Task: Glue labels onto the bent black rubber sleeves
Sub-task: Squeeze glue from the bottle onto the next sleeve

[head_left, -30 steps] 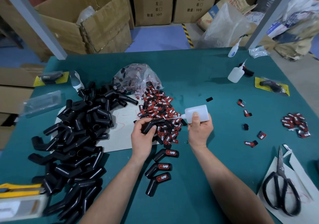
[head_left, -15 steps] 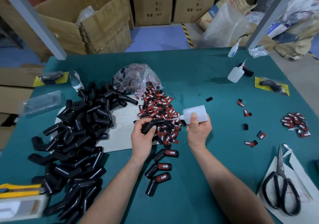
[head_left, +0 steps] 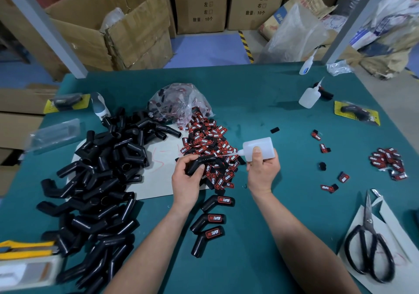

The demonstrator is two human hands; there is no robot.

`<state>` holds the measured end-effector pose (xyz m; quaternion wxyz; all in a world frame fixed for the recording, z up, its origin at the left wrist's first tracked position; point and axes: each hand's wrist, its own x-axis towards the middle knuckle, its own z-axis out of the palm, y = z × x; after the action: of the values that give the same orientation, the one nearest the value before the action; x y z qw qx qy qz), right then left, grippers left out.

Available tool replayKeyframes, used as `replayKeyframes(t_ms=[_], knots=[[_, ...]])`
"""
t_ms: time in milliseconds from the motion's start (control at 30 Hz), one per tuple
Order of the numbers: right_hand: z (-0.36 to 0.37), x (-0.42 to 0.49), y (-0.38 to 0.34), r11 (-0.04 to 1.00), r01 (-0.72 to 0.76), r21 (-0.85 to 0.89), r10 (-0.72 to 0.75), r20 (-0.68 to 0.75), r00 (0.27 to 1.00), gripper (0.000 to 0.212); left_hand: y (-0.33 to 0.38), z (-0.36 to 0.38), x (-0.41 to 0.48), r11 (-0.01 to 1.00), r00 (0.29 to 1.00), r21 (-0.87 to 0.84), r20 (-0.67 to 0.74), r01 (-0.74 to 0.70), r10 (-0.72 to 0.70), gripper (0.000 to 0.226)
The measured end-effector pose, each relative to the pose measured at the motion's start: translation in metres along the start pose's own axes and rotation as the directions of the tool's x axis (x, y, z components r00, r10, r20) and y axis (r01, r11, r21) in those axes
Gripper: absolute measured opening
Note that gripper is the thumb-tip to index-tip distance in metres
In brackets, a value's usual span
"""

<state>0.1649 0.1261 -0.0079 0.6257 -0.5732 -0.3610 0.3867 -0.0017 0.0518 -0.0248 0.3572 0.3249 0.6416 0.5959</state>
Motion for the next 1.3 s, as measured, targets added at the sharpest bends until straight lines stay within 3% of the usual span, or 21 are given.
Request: replayKeyframes(t_ms=[433,1300], knots=[[-0.0006,0.0018,0.0041,1.0,-0.012,-0.014,0.011,-0.007,1.0,0.026,0.0047,0.0006,-0.0015,1.0,1.0,0.015,-0.021,0.003,-0.003,0.053],[0.0,-0.001,-0.0034,1.0,0.008,-0.001,-0.008,0.003,1.0,0.029,0.0031,0.0007,-0.001,0.998,0.999,-0.049,-0.018,0.037,-0.038,0.043]])
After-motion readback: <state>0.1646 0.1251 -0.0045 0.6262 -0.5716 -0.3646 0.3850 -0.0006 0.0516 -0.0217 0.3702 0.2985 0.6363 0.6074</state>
